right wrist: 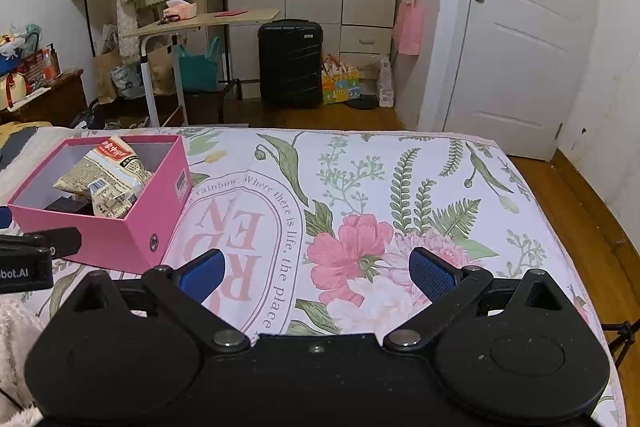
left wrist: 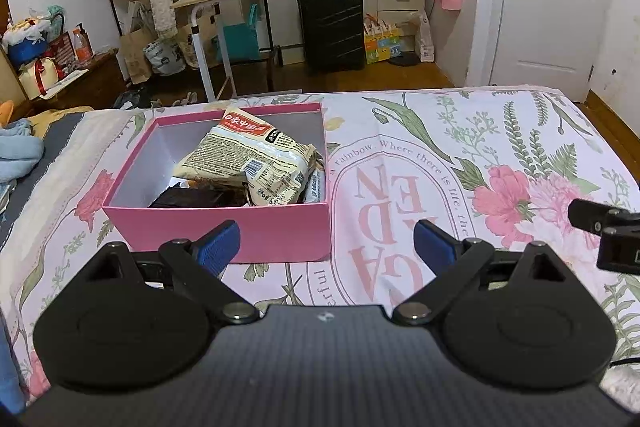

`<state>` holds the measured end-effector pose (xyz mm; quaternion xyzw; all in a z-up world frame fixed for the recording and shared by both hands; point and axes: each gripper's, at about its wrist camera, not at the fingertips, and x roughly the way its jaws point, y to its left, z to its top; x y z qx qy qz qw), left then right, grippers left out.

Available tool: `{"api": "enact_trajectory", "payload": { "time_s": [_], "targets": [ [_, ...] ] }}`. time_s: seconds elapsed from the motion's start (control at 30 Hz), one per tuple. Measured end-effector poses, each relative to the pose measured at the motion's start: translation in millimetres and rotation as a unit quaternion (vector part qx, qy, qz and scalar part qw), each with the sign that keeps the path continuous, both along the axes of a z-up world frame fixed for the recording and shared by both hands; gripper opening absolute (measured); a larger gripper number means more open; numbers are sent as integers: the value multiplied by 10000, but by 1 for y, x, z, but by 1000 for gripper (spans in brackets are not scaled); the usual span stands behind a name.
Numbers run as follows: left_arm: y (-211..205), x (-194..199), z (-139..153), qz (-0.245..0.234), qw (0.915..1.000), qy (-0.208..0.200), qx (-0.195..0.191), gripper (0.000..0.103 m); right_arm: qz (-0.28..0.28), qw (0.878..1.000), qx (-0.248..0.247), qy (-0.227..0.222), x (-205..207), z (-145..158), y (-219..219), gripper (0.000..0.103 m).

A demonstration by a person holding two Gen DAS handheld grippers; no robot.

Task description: Organize snacks

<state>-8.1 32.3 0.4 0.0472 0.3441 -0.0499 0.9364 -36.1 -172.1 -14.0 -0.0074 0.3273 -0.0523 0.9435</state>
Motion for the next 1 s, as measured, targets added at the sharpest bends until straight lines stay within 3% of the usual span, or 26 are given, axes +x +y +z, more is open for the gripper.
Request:
{"api": "enact_trajectory", "payload": {
  "time_s": [0.47,1.0],
  "targets": [
    [-6,-3,-6,219,9995,-59,222,98,-2,10000,10,29,1,-2,1,100],
    [-7,-10,-3,179,9996,-201,108,102,-32,10000,4,92,2,-4,2,100]
  ]
}}
